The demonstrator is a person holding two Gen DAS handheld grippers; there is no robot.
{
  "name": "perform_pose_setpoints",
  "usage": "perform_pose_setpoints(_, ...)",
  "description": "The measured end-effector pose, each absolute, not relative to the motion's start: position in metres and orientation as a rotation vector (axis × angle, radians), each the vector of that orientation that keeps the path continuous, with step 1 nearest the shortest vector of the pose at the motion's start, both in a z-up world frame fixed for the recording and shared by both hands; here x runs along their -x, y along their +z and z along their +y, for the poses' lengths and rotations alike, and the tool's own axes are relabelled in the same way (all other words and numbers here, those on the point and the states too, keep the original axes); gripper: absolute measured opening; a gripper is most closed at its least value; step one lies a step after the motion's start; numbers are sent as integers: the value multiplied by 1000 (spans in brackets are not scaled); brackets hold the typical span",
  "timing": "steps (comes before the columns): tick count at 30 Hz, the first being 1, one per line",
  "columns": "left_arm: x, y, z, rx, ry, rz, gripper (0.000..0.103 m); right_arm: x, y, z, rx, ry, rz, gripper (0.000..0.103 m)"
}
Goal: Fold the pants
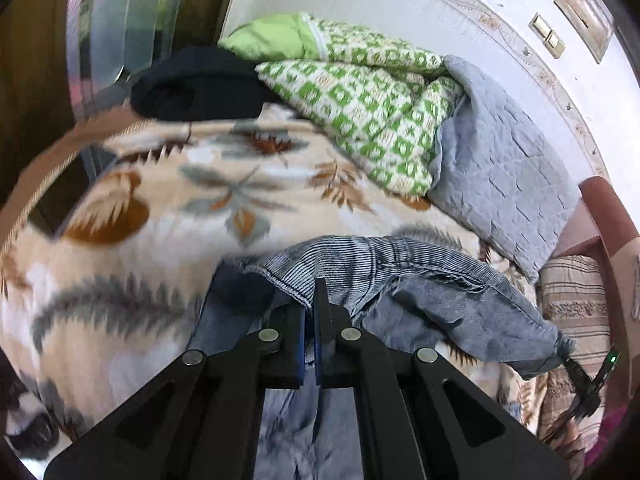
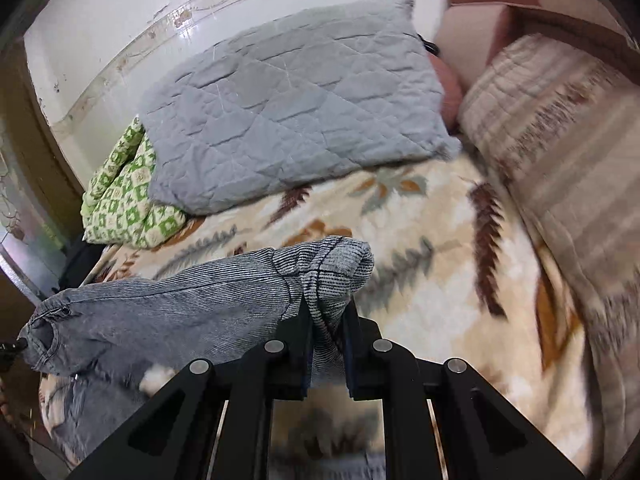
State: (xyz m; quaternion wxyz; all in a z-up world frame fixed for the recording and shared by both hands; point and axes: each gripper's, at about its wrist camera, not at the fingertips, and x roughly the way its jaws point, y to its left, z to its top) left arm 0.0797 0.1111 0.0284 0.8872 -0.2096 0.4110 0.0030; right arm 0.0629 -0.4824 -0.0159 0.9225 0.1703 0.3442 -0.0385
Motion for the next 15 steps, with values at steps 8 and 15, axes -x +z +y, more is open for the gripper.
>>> perform_pose_setpoints(8, -28, -28, 120, 499, 7, 977, 2, 27, -63, -472, -404, -96, 742, 12)
perform_pose_setpoints(15, -10, -66, 121, 490, 31, 1102, 5, 64, -103, -459, -399, -140, 858, 19)
